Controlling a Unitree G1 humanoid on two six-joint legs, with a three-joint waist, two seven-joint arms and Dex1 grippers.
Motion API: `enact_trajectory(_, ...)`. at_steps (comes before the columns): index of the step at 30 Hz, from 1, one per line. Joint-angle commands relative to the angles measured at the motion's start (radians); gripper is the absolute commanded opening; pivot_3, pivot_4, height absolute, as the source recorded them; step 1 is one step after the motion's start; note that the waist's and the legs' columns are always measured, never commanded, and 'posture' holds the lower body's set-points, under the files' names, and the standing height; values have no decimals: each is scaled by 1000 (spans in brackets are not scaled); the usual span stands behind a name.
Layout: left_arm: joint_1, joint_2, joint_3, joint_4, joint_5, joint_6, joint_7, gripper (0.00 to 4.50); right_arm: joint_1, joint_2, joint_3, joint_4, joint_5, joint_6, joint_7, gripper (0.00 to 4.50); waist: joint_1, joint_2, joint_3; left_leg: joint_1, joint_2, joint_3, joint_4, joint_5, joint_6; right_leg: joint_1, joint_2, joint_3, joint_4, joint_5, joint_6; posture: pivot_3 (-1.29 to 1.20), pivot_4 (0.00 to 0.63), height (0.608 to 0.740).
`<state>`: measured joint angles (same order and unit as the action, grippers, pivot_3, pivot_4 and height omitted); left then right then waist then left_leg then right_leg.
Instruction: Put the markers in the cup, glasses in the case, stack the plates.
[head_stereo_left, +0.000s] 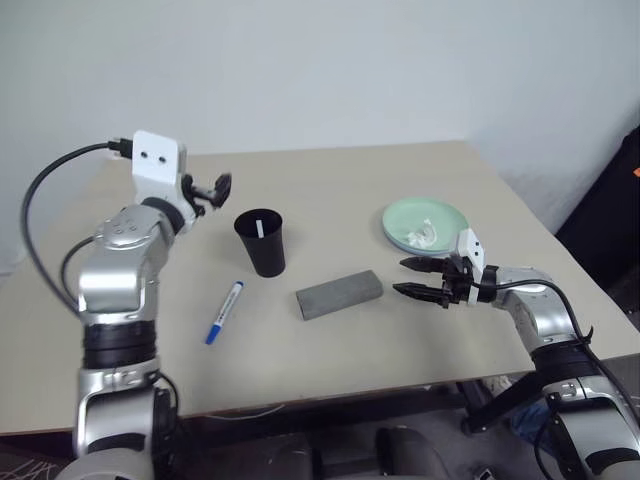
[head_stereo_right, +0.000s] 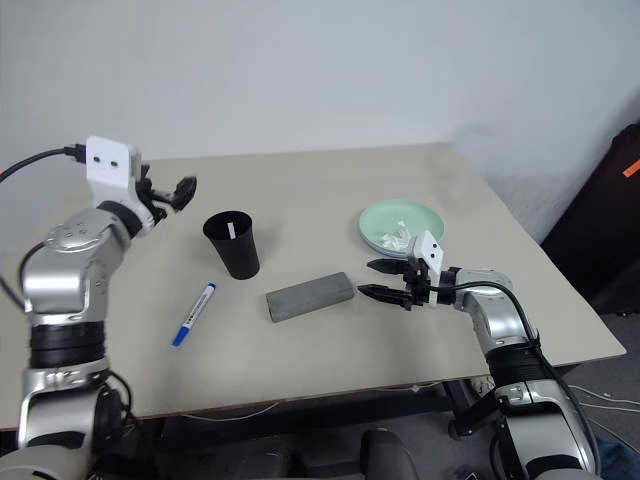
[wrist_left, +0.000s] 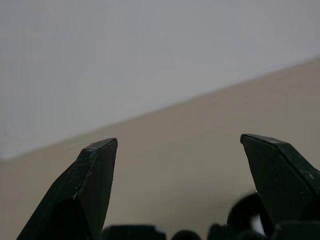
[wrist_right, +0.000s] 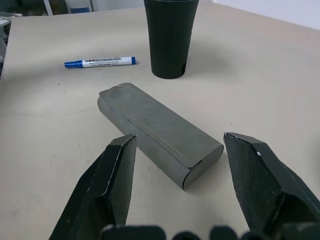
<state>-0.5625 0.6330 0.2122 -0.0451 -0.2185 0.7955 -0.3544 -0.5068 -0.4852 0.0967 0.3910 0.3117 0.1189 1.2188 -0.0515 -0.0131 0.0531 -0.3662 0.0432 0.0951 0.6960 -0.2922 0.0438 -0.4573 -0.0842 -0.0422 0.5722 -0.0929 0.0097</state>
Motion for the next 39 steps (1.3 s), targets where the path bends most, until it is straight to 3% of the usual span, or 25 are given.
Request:
enact_trajectory(1, 26, 71, -20, -94, -47, 146, -80, 4180, -37, 2, -10, 1, -4, -23, 10, 3019, 0, 0, 0, 0, 0, 0, 0, 0, 0, 0, 0, 0, 0, 0, 0, 0, 0, 733)
enact_trajectory(10, 223, 161, -98, -182, -74, 268, -180, 4180, -34, 7, -6, 9, -9, -37, 15, 3019, 0, 0, 0, 0, 1, 1, -2, 0, -1, -2, 0, 0, 0, 0, 0, 0, 0, 733)
enact_trajectory(20, 220, 126, -234, -95, -33, 270, -166, 4180, -21, 16, -6, 1, -15, -39, 2, 3019, 2, -1, 1, 0, 1, 1, -4, 1, -2, -2, 0, 0, 0, 0, 0, 0, 0, 733)
enact_trajectory(28, 234, 90, -239, -54, -18, 294, -128, 4180, -7, 15, -13, -3, -18, -44, -3, 3019, 2, -1, 1, 0, 0, 1, -4, 1, -2, -2, 0, 0, 0, 0, 0, 0, 0, 733)
enact_trajectory(31, 231, 83, -238, -45, -12, 292, -122, 3584, -9, 16, -13, 0, -19, -46, -4, 3019, 3, -1, 1, 1, 0, 1, -4, 1, -2, -2, 0, 0, 0, 0, 0, 0, 0, 733)
enact_trajectory(39, 253, 75, -240, -35, -7, 280, -123, 885, -22, 18, -11, 14, -20, -54, -6, 3019, 0, -1, 1, 2, 1, 1, -4, 2, -4, -2, 0, 0, 1, 0, 0, 0, 0, 733)
